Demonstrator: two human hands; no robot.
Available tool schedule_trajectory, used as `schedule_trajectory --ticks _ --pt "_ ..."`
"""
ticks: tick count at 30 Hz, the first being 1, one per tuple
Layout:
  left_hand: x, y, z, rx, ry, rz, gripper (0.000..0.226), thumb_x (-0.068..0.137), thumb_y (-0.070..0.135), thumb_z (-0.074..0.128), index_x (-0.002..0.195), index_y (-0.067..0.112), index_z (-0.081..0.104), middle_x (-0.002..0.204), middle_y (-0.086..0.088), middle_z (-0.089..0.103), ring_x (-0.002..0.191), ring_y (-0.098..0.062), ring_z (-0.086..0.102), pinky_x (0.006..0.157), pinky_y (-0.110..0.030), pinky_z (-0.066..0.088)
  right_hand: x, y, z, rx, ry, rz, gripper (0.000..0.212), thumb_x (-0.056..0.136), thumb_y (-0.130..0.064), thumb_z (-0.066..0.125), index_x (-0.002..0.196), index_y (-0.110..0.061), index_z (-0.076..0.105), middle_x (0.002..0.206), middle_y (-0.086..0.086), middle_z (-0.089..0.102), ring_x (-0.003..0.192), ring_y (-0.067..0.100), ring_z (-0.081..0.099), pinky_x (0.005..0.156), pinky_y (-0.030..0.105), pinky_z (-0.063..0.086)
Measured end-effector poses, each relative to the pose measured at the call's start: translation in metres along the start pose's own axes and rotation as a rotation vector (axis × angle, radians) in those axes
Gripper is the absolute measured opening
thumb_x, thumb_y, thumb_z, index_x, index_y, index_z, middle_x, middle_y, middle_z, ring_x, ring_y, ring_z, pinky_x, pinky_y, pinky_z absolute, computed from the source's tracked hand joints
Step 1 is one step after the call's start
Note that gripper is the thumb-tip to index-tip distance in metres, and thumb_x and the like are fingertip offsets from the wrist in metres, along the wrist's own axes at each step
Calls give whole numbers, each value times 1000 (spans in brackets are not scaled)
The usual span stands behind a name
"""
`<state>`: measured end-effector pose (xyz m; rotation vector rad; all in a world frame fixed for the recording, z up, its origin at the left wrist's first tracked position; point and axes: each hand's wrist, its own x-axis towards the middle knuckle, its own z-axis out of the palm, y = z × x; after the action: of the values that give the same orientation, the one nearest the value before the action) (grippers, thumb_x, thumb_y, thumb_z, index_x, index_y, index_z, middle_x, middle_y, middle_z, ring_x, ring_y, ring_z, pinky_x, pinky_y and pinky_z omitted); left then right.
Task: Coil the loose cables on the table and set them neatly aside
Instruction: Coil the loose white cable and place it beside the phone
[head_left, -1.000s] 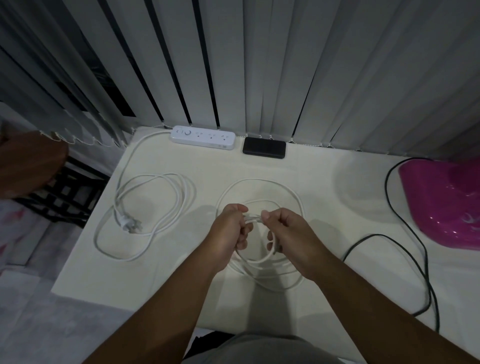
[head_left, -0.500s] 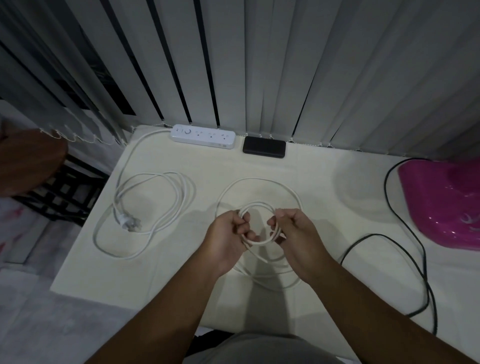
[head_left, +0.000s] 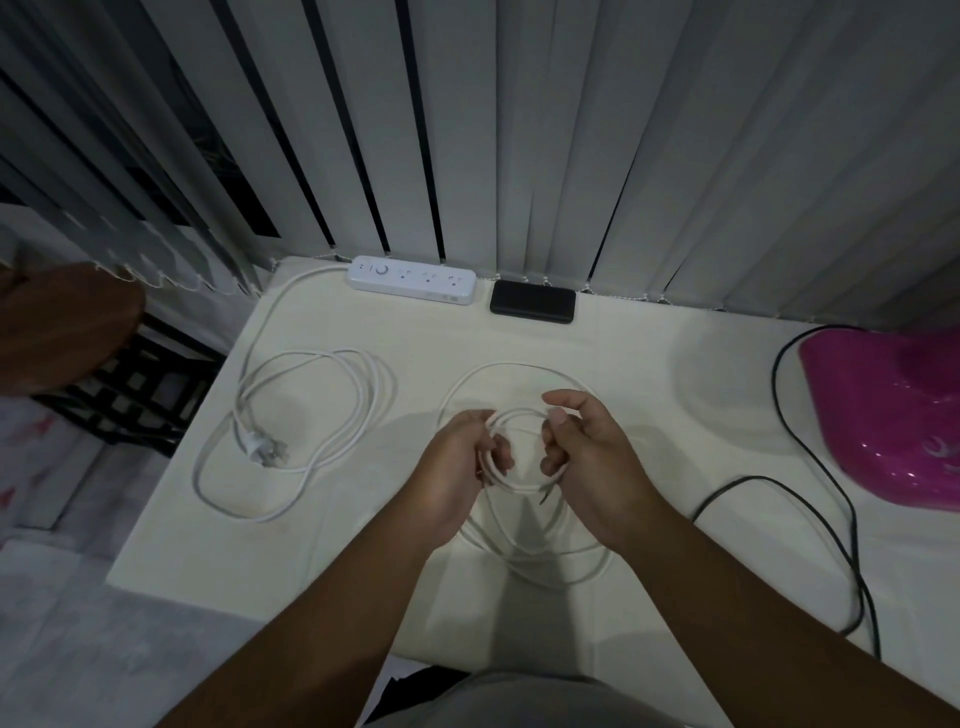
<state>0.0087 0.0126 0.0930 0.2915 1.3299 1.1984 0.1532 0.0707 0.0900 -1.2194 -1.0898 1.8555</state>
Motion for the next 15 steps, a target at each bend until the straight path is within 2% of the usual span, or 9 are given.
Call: schedule_trajectory --ticks 3,6,8,10,12,15 --pt "-5 -7 -2 -46 -38 -90 25 85 3 38 87 9 62 64 -4 56 64 -20 59 75 -36 46 -2 7 -2 202 44 40 21 106 -7 46 112 -18 63 72 1 57 65 12 52 65 29 47" --pt "-6 -8 0 -243 -45 -114 20 77 3 38 80 6 58 61 -7 46 60 -26 55 71 -36 48 -6 16 -5 139 54 34 18 107 -8 46 114 -16 61 77 4 59 72 17 56 75 33 50" --pt "-6 -8 6 -306 -15 -112 17 74 4 38 78 6 55 58 -6 37 52 -23 43 61 -33 46 -10 21 -5 64 60 42 18 106 -7 46 116 -16 59 78 6 61 73 21 56 74 35 48" --pt "-6 -7 10 -244 41 -108 19 80 3 33 75 10 51 56 -3 28 46 -17 28 52 -29 36 -12 24 -6 67 53 82 19 104 -4 47 115 -15 58 78 8 65 73 22 58 73 35 48" --pt "-6 -4 10 -129 73 -100 22 83 2 31 73 12 48 56 0 23 46 -15 17 51 -28 22 -11 20 -7 162 34 142 18 100 0 50 110 -12 59 81 14 66 71 22 61 73 36 50" --pt "-5 1 8 50 92 -110 19 88 6 35 76 16 47 57 0 25 48 -15 15 50 -28 19 -8 6 -10 115 -79 174 27 93 -2 58 116 -15 61 88 17 66 68 23 61 73 38 49"
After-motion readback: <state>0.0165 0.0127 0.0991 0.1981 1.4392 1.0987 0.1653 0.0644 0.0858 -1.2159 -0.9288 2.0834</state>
